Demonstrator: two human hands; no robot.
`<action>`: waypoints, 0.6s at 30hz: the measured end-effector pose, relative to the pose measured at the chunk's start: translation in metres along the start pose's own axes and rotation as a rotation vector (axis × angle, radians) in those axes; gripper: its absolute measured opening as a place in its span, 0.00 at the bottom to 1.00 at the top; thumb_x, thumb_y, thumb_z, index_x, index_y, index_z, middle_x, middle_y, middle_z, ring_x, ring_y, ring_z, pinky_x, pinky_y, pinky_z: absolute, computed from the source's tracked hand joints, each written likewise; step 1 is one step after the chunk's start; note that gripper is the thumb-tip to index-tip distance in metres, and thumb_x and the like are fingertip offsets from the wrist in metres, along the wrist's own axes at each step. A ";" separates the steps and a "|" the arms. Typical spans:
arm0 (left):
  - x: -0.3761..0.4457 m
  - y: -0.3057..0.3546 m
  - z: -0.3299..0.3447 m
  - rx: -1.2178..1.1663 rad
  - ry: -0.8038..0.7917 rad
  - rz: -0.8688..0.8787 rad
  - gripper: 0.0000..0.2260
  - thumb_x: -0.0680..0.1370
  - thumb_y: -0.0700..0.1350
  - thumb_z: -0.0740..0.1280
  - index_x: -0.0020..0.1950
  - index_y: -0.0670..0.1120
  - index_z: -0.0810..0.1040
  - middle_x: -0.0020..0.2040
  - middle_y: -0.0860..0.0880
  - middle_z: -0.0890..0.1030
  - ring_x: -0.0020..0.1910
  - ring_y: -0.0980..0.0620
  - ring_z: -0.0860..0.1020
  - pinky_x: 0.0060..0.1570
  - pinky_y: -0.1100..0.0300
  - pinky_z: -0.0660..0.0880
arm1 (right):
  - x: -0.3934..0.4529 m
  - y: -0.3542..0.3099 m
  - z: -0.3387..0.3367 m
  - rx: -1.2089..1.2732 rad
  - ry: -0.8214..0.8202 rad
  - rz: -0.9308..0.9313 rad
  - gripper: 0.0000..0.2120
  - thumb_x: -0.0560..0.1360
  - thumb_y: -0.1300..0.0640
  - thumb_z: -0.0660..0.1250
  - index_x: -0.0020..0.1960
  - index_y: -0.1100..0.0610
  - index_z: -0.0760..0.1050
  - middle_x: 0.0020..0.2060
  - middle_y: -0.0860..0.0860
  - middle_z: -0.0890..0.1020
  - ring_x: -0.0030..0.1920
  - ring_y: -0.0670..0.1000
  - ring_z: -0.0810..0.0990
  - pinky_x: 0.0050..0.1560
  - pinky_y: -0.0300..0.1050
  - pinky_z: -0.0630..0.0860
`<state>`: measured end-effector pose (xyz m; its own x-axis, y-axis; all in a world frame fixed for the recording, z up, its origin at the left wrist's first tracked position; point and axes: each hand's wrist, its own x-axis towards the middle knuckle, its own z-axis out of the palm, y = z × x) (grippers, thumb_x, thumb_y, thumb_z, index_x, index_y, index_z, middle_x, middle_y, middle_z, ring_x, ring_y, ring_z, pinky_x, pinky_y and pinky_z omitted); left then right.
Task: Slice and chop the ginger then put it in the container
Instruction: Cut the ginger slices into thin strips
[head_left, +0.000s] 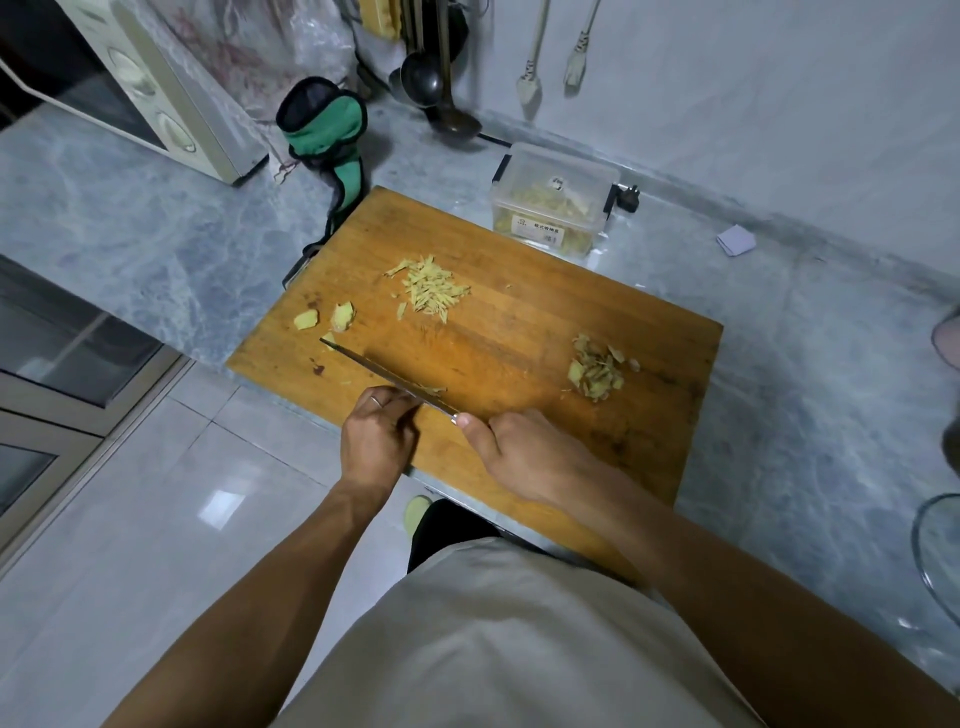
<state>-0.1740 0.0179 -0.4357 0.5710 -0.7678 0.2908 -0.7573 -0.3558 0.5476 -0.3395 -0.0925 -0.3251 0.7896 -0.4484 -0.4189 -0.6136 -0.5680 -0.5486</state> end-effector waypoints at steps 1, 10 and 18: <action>0.000 0.000 0.000 0.003 -0.003 -0.007 0.18 0.62 0.25 0.70 0.47 0.40 0.86 0.43 0.43 0.83 0.47 0.47 0.76 0.38 0.54 0.79 | -0.001 0.000 -0.002 0.000 -0.002 -0.009 0.33 0.85 0.38 0.45 0.32 0.59 0.69 0.30 0.54 0.73 0.32 0.53 0.72 0.36 0.47 0.66; 0.000 0.005 -0.002 0.005 -0.012 -0.024 0.20 0.61 0.24 0.69 0.48 0.39 0.85 0.43 0.42 0.83 0.46 0.43 0.78 0.40 0.54 0.79 | 0.002 0.000 -0.003 0.041 -0.010 -0.022 0.34 0.85 0.39 0.46 0.28 0.57 0.65 0.26 0.53 0.70 0.29 0.52 0.71 0.35 0.46 0.67; 0.001 0.009 -0.005 0.031 -0.005 -0.009 0.19 0.60 0.24 0.69 0.46 0.40 0.84 0.43 0.42 0.83 0.44 0.41 0.78 0.38 0.56 0.77 | 0.007 -0.002 0.011 0.028 -0.006 0.011 0.31 0.84 0.37 0.46 0.32 0.55 0.67 0.32 0.53 0.71 0.38 0.58 0.74 0.40 0.47 0.67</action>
<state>-0.1787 0.0166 -0.4263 0.5761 -0.7671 0.2822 -0.7617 -0.3786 0.5258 -0.3326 -0.0865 -0.3347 0.7831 -0.4502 -0.4291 -0.6216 -0.5434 -0.5642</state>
